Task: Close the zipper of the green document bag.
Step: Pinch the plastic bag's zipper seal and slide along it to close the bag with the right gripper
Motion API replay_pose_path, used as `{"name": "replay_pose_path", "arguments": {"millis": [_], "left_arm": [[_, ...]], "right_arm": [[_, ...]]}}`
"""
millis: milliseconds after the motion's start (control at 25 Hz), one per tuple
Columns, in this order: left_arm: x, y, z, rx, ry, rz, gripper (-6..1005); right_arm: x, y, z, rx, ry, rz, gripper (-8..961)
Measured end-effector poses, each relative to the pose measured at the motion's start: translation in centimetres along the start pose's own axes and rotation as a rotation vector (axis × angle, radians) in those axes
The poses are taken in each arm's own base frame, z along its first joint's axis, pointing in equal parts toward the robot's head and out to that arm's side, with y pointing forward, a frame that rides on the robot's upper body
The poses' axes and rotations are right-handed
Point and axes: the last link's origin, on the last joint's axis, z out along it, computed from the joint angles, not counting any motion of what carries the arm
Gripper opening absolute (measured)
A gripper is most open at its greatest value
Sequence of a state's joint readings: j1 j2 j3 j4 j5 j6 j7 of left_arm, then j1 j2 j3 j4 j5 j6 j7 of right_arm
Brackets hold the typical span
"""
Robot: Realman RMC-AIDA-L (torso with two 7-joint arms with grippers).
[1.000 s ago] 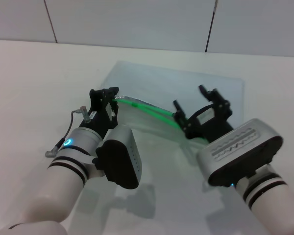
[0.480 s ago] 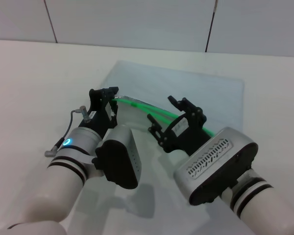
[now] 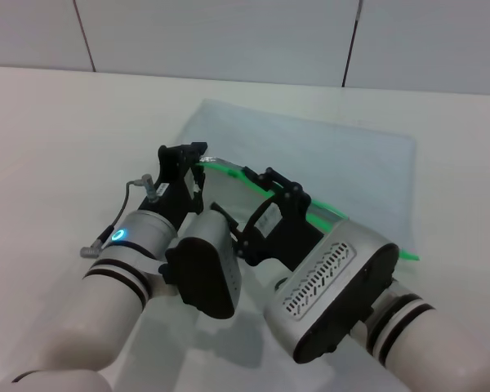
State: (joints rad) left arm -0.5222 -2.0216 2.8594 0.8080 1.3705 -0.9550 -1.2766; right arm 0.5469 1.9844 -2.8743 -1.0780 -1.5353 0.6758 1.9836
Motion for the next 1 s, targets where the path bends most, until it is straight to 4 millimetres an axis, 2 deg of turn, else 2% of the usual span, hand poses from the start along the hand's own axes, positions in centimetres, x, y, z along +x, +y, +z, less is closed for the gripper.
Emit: {"name": "replay_pose_path", "arguments": {"millis": [560, 1000], "left_arm": [[0.5, -0.1, 0.1, 0.002, 0.031, 0.022, 59], [0.9, -0.2, 0.1, 0.009, 0.052, 0.037, 60]], "right_arm": [[0.1, -0.9, 1.7, 0.009, 0.006, -0.065, 533], [0.6, -1.6, 2.1, 0.029, 0.023, -0.069, 506]]}}
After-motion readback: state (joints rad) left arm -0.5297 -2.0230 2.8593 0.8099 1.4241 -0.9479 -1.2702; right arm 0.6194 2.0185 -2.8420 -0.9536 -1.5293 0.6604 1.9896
